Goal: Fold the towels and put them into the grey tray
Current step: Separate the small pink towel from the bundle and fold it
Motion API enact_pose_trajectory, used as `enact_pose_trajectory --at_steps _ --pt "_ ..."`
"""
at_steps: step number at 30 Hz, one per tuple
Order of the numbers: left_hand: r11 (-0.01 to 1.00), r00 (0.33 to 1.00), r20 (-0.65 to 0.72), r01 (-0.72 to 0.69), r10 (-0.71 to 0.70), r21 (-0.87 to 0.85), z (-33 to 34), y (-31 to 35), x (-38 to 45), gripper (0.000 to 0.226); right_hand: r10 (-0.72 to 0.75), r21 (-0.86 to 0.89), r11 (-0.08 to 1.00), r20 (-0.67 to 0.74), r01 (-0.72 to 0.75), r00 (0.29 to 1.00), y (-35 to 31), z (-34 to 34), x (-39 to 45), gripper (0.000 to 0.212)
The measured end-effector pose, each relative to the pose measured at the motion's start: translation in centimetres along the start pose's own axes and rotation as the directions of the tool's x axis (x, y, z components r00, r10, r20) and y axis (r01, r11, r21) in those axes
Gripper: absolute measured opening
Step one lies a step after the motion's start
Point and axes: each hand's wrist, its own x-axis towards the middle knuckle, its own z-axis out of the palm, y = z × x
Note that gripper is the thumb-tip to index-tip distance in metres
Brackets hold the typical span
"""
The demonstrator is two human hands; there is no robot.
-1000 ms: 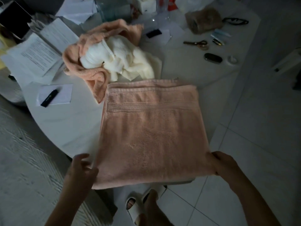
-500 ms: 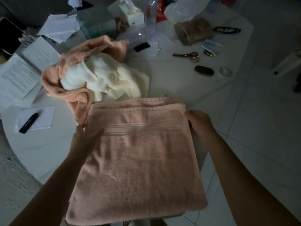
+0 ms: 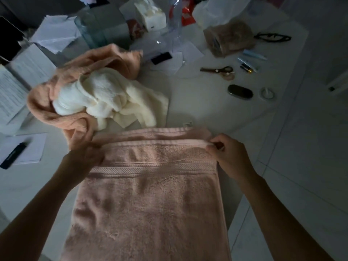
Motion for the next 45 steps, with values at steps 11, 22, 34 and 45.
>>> enact_pose_trajectory --at_steps 11,22,34,45 --pt "0.948 0.891 -0.408 0.073 -0.201 -0.309 0.0 1.5 2.7 0.041 -0.022 0.057 0.998 -0.173 0.033 0.985 -2.1 1.1 4.8 0.012" --pt "0.887 0.936 0.014 -0.337 0.350 0.316 10.3 4.6 -8.4 0.065 0.399 0.142 0.901 0.100 -0.410 0.911 -1.9 2.7 -4.0 0.033" --pt "0.889 0.953 0.162 -0.297 0.255 0.347 9.7 4.1 -8.3 0.067 0.395 0.185 0.894 0.106 -0.409 0.912 0.4 1.2 -7.5 0.023" --pt "0.834 0.912 0.251 -0.400 0.324 0.379 9.5 2.4 -9.3 0.076 0.385 -0.002 0.923 0.003 -0.385 0.923 0.7 1.5 -10.8 0.029"
